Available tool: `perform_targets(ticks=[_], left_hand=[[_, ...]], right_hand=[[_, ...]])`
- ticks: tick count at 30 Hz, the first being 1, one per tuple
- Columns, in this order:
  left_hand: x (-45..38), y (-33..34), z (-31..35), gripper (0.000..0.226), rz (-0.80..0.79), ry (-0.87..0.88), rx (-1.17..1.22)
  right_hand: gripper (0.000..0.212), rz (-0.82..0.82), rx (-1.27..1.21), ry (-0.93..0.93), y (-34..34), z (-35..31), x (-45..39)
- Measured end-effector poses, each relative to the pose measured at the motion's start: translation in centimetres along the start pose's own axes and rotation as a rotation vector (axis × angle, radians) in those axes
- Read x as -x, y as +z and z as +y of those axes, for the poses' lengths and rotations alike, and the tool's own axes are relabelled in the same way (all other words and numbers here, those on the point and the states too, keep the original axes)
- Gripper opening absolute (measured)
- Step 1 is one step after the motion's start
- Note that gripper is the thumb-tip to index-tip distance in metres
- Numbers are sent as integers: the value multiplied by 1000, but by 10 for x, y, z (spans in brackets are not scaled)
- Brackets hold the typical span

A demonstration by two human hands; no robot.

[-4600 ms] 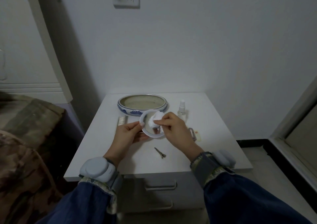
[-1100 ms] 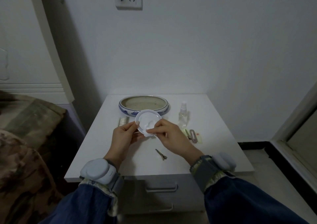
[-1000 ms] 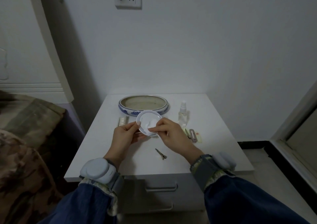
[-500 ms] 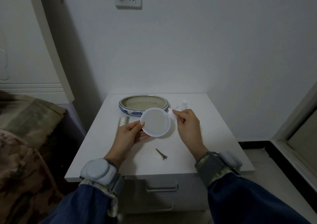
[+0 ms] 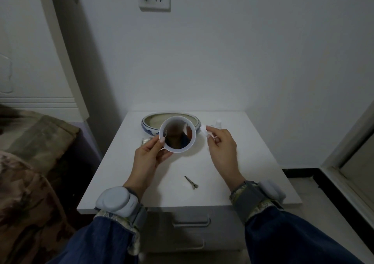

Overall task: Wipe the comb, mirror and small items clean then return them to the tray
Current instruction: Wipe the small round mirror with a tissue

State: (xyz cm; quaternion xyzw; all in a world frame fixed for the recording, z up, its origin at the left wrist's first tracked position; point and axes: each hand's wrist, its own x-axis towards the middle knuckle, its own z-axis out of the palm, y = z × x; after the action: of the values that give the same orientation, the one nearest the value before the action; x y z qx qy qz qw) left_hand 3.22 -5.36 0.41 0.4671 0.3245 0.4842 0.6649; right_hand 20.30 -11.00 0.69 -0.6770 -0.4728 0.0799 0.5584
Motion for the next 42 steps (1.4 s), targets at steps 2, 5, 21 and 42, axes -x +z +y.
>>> perform_targets(ticks=[2,5,21,42], left_hand=[[-1,0,-1,24,4,1,8],[-3,0,-3,25,27,-6,12],[2,1,-6,21,-109,-62,-173],[7,6,-8,19,-184,-101,-230]], right_hand=[[29,1,-3,-20,2,0,0],[27,52,-27,-50,3,-2,0],[26,-278,148,-353,16,0,11],[30,-253,169,-256,16,-2,9]])
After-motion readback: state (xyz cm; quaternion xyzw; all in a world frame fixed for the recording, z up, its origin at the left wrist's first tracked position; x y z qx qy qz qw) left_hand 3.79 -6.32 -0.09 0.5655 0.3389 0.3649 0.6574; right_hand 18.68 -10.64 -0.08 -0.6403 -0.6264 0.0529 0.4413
